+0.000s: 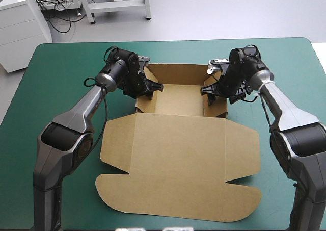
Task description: Fold the box
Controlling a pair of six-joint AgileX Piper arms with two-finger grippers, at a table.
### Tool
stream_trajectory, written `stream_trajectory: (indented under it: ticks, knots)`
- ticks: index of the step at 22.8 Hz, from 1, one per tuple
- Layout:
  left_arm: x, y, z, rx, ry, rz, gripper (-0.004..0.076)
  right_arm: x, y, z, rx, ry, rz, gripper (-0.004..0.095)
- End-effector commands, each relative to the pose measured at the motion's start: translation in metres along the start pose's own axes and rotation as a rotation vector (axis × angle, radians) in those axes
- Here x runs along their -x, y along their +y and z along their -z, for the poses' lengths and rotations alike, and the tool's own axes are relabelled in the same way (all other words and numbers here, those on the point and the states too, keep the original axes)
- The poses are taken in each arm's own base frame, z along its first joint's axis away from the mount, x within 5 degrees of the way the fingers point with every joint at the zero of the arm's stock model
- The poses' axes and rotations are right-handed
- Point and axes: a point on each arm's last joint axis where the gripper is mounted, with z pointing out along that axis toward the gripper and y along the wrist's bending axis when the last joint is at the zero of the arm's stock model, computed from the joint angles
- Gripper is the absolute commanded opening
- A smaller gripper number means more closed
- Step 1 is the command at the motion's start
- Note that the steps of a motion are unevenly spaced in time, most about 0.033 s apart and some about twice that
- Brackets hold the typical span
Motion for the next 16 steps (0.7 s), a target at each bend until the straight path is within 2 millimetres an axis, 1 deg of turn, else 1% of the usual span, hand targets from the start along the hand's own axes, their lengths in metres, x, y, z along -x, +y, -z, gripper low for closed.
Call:
stream_trajectory:
  ticks: [1, 2, 5, 8, 9, 10, 11, 12, 13, 14, 15, 16]
  knots:
    - [0.001, 0.003, 0.047, -0.027, -0.056, 0.007, 0.0497, 0.003, -0.002, 0.036, -0.003, -0.097, -0.016, 0.0813]
    - [0.007, 0.004, 0.057, -0.03, -0.096, 0.007, 0.0497, 0.008, -0.004, 0.045, -0.007, -0.13, -0.029, 0.0812]
    - [0.016, 0.009, 0.078, -0.043, -0.173, 0.017, 0.0497, 0.015, -0.004, 0.064, 0.003, -0.188, -0.038, 0.0811]
    - [0.022, 0.007, 0.105, -0.08, -0.26, 0.019, 0.0495, 0.02, -0.002, 0.084, 0.001, -0.257, -0.047, 0.0812]
    - [0.024, 0.005, 0.124, -0.095, -0.32, 0.013, 0.0485, 0.021, -0.004, 0.096, -0.002, -0.296, -0.062, 0.0812]
    - [0.023, 0.004, 0.136, -0.103, -0.353, 0.01, 0.0478, 0.022, -0.005, 0.101, 0.001, -0.311, -0.071, 0.0812]
    - [0.02, 0.003, 0.157, -0.115, -0.406, 0.005, 0.046, 0.018, -0.006, 0.112, 0.0, -0.335, -0.075, 0.0812]
    - [0.017, 0.004, 0.168, -0.115, -0.432, -0.006, 0.0442, 0.016, -0.007, 0.119, 0.001, -0.349, -0.079, 0.0812]
    - [0.009, 0.004, 0.192, -0.11, -0.484, -0.052, 0.0373, 0.008, -0.007, 0.134, 0.001, -0.378, -0.077, 0.0812]
    - [0.005, 0.004, 0.202, -0.109, -0.504, -0.074, 0.0326, 0.005, -0.006, 0.142, 0.003, -0.394, -0.076, 0.0811]
    - [-0.006, 0.003, 0.226, -0.122, -0.552, -0.116, 0.015, -0.005, -0.005, 0.157, 0.005, -0.422, -0.073, 0.0811]
    - [-0.011, 0.002, 0.235, -0.135, -0.569, -0.14, 0.0048, -0.009, -0.004, 0.162, 0.006, -0.429, -0.072, 0.0811]
